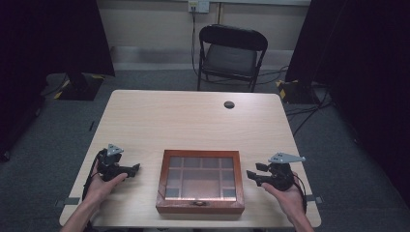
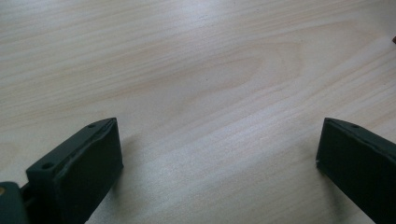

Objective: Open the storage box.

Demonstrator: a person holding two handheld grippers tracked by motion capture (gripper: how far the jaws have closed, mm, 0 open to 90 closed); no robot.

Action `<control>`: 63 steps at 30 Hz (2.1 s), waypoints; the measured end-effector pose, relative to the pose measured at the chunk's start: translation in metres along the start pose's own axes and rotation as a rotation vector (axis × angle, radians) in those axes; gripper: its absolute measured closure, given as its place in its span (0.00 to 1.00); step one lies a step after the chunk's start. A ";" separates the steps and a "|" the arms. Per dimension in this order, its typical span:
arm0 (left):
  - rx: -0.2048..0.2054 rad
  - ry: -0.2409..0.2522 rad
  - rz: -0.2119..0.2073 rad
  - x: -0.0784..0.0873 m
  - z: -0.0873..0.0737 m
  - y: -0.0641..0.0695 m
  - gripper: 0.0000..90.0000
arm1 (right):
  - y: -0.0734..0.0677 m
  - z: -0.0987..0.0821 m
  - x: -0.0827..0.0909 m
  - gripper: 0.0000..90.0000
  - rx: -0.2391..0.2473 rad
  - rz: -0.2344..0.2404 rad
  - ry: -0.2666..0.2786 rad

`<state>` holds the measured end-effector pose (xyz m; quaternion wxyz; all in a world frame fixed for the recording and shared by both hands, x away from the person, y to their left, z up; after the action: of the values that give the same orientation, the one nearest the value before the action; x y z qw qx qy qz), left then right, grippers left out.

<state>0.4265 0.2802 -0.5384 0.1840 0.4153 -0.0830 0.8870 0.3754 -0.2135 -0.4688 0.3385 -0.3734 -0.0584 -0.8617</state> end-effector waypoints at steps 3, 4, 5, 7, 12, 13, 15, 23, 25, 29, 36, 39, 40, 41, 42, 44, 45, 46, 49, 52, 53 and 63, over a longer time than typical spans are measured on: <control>0.001 -0.002 0.002 0.000 0.000 0.000 0.00 | -0.012 0.007 0.003 0.57 0.031 0.047 0.018; 0.006 -0.003 0.007 0.000 0.000 0.000 0.00 | -0.016 0.009 0.003 0.58 0.044 0.064 0.016; 0.011 -0.004 0.010 0.000 0.000 0.001 0.00 | -0.022 0.010 0.002 0.59 0.060 0.081 0.013; 0.014 -0.003 0.009 0.000 0.000 0.001 0.00 | -0.033 0.012 -0.001 0.61 0.088 0.110 0.002; 0.013 -0.004 0.010 0.000 0.000 0.001 0.00 | -0.061 0.018 -0.005 0.66 0.150 0.190 -0.003; 0.014 -0.003 0.009 0.000 0.000 0.001 0.00 | -0.066 0.019 -0.006 0.68 0.161 0.202 -0.008; 0.015 -0.002 0.011 -0.001 0.001 0.001 0.00 | -0.076 0.021 -0.008 0.69 0.181 0.231 -0.012; 0.015 -0.003 0.012 -0.001 0.001 0.001 0.00 | -0.113 0.021 -0.026 0.77 0.269 0.322 -0.062; 0.014 -0.003 0.011 -0.001 0.001 0.001 0.00 | -0.122 0.019 -0.032 0.78 0.278 0.351 -0.069; 0.008 -0.006 0.008 -0.001 0.001 0.000 0.00 | -0.135 0.015 -0.039 0.80 0.304 0.386 -0.089; 0.007 -0.007 0.007 -0.001 0.001 0.000 0.00 | -0.147 0.010 -0.044 0.84 0.333 0.442 -0.108; 0.012 -0.003 0.008 -0.001 0.001 0.000 0.00 | -0.148 0.008 -0.045 0.87 0.346 0.446 -0.118; 0.008 -0.006 0.009 -0.001 0.001 0.000 0.00 | -0.148 0.008 -0.046 0.88 0.354 0.449 -0.118; 0.008 -0.006 0.008 -0.001 0.001 0.000 0.00 | -0.148 0.008 -0.047 0.89 0.353 0.449 -0.116; 0.009 -0.005 0.008 -0.001 0.001 0.000 0.00 | -0.148 0.008 -0.047 0.89 0.355 0.453 -0.116; 0.014 -0.002 0.007 -0.001 0.001 0.000 0.00 | -0.149 0.008 -0.048 0.89 0.369 0.453 -0.110; 0.014 -0.002 0.007 -0.001 0.001 0.000 0.00 | -0.149 0.008 -0.048 0.89 0.369 0.453 -0.110; 0.017 0.001 0.007 -0.001 0.001 0.001 0.00 | -0.151 0.008 -0.048 0.89 0.382 0.445 -0.108; 0.013 -0.001 0.004 0.000 0.001 0.000 0.01 | -0.152 0.009 -0.049 0.90 0.396 0.441 -0.116; 0.020 0.001 0.009 0.001 0.000 0.001 0.01 | -0.151 0.009 -0.049 0.91 0.383 0.455 -0.116; 0.023 -0.003 0.013 0.001 0.000 0.001 0.02 | -0.151 0.009 -0.049 0.91 0.385 0.457 -0.114; 0.014 -0.013 -0.018 0.008 0.001 0.003 0.18 | -0.151 0.011 -0.049 0.91 0.416 0.465 -0.129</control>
<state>0.4213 0.2787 -0.5320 0.1888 0.4230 -0.0743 0.8831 0.3116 -0.0676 -0.4714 0.5911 -0.3536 -0.1679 -0.7053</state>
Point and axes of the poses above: each handheld gripper's, and its own axes: x roughly backward along the jaws, z roughly out of its top, y roughly to its right, the point moved 5 cm from there along -x, roughly forward along the jaws, and after that the axes turned 6 degrees about -y, right-handed, at the moved point
